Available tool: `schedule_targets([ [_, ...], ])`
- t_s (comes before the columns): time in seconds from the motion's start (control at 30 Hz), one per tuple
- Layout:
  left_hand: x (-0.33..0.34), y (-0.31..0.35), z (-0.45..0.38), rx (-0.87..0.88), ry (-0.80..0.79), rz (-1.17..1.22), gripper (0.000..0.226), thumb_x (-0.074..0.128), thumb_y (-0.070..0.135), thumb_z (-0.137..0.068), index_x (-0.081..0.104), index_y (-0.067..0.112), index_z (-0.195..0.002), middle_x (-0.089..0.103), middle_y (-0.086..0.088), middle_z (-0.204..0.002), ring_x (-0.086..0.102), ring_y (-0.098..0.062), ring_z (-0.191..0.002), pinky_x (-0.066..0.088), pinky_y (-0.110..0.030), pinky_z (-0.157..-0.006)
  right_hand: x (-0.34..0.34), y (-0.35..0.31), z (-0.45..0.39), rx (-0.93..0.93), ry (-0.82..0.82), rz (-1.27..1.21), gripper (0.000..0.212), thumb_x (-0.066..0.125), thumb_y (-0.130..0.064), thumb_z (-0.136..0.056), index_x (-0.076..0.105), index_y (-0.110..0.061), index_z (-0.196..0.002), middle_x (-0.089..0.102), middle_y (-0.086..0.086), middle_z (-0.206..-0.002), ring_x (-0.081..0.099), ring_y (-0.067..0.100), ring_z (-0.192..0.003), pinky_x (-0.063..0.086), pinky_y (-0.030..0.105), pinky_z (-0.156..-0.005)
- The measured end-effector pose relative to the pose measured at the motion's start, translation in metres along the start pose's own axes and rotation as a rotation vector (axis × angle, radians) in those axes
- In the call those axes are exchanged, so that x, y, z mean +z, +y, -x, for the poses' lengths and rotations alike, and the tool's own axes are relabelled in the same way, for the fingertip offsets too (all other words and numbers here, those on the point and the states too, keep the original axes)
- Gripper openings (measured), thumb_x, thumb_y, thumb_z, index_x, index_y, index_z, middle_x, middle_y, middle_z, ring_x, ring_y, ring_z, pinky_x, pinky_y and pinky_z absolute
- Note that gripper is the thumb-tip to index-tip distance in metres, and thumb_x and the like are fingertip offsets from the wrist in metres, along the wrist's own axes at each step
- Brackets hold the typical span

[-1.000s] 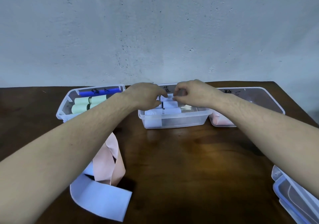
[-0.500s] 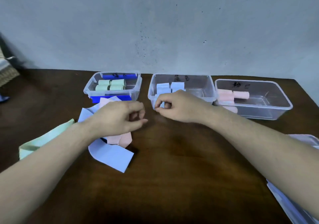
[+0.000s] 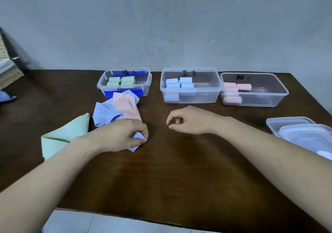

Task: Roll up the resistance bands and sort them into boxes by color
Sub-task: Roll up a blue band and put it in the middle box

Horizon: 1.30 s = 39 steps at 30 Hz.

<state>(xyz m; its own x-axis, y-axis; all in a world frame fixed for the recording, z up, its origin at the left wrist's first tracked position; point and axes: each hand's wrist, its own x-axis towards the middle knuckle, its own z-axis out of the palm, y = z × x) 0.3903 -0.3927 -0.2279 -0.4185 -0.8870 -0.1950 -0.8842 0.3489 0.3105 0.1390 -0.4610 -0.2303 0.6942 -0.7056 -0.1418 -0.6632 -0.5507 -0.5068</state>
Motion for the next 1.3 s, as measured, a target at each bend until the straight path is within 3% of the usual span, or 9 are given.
schedule_targets([
  [0.13,-0.004,0.019,0.007,0.106,0.082,0.124,0.009,0.063,0.029,-0.095,0.064,0.037,-0.091,0.066,0.021,-0.094,0.059,-0.001,-0.090,0.049,-0.017,-0.076,0.013,-0.018,0.011,0.003,0.049,-0.021,0.032,0.062,-0.039,-0.095,0.054,-0.040,-0.126,0.062,-0.012,-0.095,0.055,-0.009,-0.070,0.041,0.015,-0.064],
  [0.23,-0.003,0.031,0.009,0.152,0.215,0.302,0.014,0.065,0.027,-0.094,0.062,0.039,-0.087,0.065,0.022,-0.087,0.060,-0.003,-0.080,0.047,-0.016,-0.068,0.021,-0.033,0.022,-0.014,0.067,-0.113,0.039,0.070,-0.040,-0.088,0.047,-0.046,-0.119,0.061,-0.015,-0.098,0.058,-0.002,-0.083,0.046,0.015,-0.068],
  [0.4,0.006,0.054,0.003,0.188,0.384,0.626,0.009,0.069,0.020,-0.091,0.068,0.029,-0.088,0.069,0.009,-0.088,0.059,-0.008,-0.079,0.048,-0.021,-0.076,0.028,-0.052,0.041,0.004,0.211,-0.320,0.031,0.071,-0.031,-0.088,0.055,-0.041,-0.112,0.063,-0.030,-0.105,0.058,-0.010,-0.098,0.044,0.011,-0.079],
  [0.47,0.007,0.062,0.001,0.210,0.450,0.716,0.009,0.070,0.017,-0.090,0.068,0.026,-0.088,0.066,0.007,-0.088,0.058,-0.011,-0.077,0.047,-0.019,-0.073,0.028,-0.055,0.047,0.021,0.287,-0.406,0.024,0.070,-0.021,-0.089,0.061,-0.038,-0.105,0.066,-0.032,-0.092,0.059,-0.011,-0.087,0.043,0.008,-0.075],
  [0.63,0.011,0.073,-0.006,0.231,0.523,0.913,0.014,0.070,0.013,-0.090,0.067,0.026,-0.086,0.057,0.002,-0.104,0.058,-0.006,-0.084,0.046,-0.017,-0.078,0.028,-0.049,0.058,0.051,0.497,-0.486,0.016,0.062,-0.006,-0.093,0.070,-0.019,-0.086,0.067,0.000,-0.082,0.054,0.009,-0.077,0.043,0.027,-0.074],
  [0.8,0.028,0.071,-0.005,0.130,0.405,1.066,0.017,0.057,0.029,-0.099,0.057,0.024,-0.115,0.066,0.007,-0.099,0.063,-0.008,-0.084,0.053,-0.028,-0.075,0.028,-0.046,0.058,0.095,0.717,-0.722,0.020,0.057,-0.006,-0.097,0.059,-0.016,-0.080,0.058,-0.005,-0.076,0.051,0.006,-0.074,0.042,0.021,-0.077],
  [0.9,0.038,0.071,-0.004,0.106,0.271,1.120,0.021,0.056,0.035,-0.098,0.054,0.029,-0.118,0.066,0.000,-0.101,0.067,-0.021,-0.079,0.055,-0.040,-0.079,0.020,-0.044,0.061,0.176,0.829,-0.824,0.025,0.056,-0.013,-0.099,0.051,-0.019,-0.075,0.049,-0.010,-0.064,0.045,0.005,-0.061,0.039,0.019,-0.062],
  [1.2,0.035,0.104,-0.032,-0.057,0.248,1.324,0.022,0.067,0.026,-0.093,0.061,0.014,-0.111,0.073,-0.010,-0.101,0.067,-0.021,-0.072,0.059,-0.035,-0.070,0.012,-0.035,0.063,0.373,0.677,-0.904,0.021,0.059,-0.040,-0.098,0.060,-0.020,-0.093,0.069,0.001,-0.089,0.064,0.017,-0.083,0.049,0.033,-0.077],
  [1.3,0.032,0.107,-0.049,-0.106,0.296,1.405,0.011,0.064,0.019,-0.096,0.059,0.012,-0.103,0.072,-0.013,-0.093,0.065,-0.021,-0.064,0.053,-0.030,-0.060,0.013,-0.027,0.069,0.390,0.527,-1.052,0.046,0.062,-0.055,-0.091,0.064,-0.020,-0.121,0.074,0.003,-0.112,0.070,0.019,-0.101,0.053,0.039,-0.090],
])
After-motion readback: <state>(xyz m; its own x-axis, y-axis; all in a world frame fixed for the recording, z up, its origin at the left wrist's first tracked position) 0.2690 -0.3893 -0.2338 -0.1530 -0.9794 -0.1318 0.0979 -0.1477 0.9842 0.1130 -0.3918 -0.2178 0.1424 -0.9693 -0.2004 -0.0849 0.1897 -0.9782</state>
